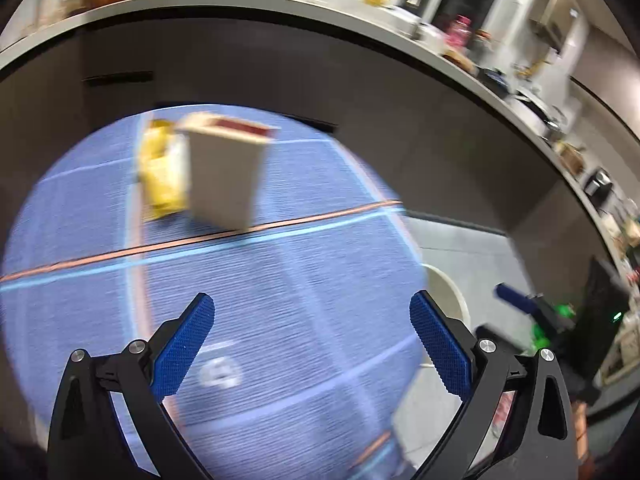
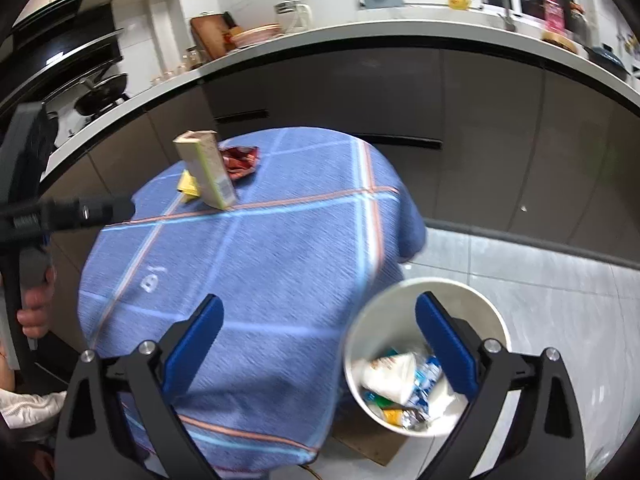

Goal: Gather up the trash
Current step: 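Move both open tools back over the table toward the remaining trash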

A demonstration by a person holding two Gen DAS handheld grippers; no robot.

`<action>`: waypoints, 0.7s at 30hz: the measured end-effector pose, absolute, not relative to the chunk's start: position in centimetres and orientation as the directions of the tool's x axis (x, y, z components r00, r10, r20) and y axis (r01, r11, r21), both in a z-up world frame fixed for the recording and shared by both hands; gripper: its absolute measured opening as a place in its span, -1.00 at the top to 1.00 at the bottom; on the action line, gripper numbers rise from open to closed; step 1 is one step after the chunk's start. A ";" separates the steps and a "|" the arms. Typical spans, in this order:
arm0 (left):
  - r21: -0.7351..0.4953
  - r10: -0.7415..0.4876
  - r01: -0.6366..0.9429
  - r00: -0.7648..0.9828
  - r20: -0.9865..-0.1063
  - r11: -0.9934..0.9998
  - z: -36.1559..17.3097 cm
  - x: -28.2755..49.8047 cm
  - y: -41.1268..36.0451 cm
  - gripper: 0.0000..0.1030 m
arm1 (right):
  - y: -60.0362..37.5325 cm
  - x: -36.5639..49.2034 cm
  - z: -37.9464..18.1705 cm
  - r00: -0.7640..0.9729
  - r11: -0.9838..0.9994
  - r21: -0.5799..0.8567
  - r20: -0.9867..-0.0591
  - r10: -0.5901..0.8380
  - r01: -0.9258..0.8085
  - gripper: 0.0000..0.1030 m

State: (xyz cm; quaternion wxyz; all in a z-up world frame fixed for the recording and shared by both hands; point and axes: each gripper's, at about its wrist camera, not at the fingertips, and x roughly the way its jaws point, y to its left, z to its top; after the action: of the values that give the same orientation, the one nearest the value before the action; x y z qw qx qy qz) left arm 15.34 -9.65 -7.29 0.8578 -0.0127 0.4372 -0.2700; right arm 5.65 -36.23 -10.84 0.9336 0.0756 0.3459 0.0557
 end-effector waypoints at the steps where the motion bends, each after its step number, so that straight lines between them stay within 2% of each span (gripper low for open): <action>1: -0.255 -0.460 0.431 0.481 -0.747 0.866 -7.3 15.5 -8.4 -0.83 | -35.8 6.2 -10.4 0.756 0.981 0.181 -0.633 0.168 -0.065 -0.81; 8: -0.298 -0.427 0.315 0.521 -0.739 0.901 -7.3 16.4 -1.7 -0.83 | -31.4 11.0 -6.6 0.764 0.964 0.198 -0.589 0.263 -0.179 -0.59; 14: -0.295 -0.414 0.297 0.536 -0.735 0.908 -7.7 16.9 0.8 -0.83 | -26.5 17.4 -4.7 0.753 0.956 0.120 -0.593 0.284 -0.266 -0.56; 21: -0.300 -0.402 0.269 0.545 -0.736 0.915 -8.4 18.6 3.1 -0.83 | -23.0 23.2 -6.0 0.735 0.952 0.045 -0.625 0.263 -0.302 -0.56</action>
State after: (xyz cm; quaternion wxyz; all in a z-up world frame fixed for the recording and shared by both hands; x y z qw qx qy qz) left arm 18.61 3.13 -8.36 0.8757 -0.0760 0.4367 -0.1914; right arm 23.18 -23.04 -6.00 0.9310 -0.0298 0.3305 0.1518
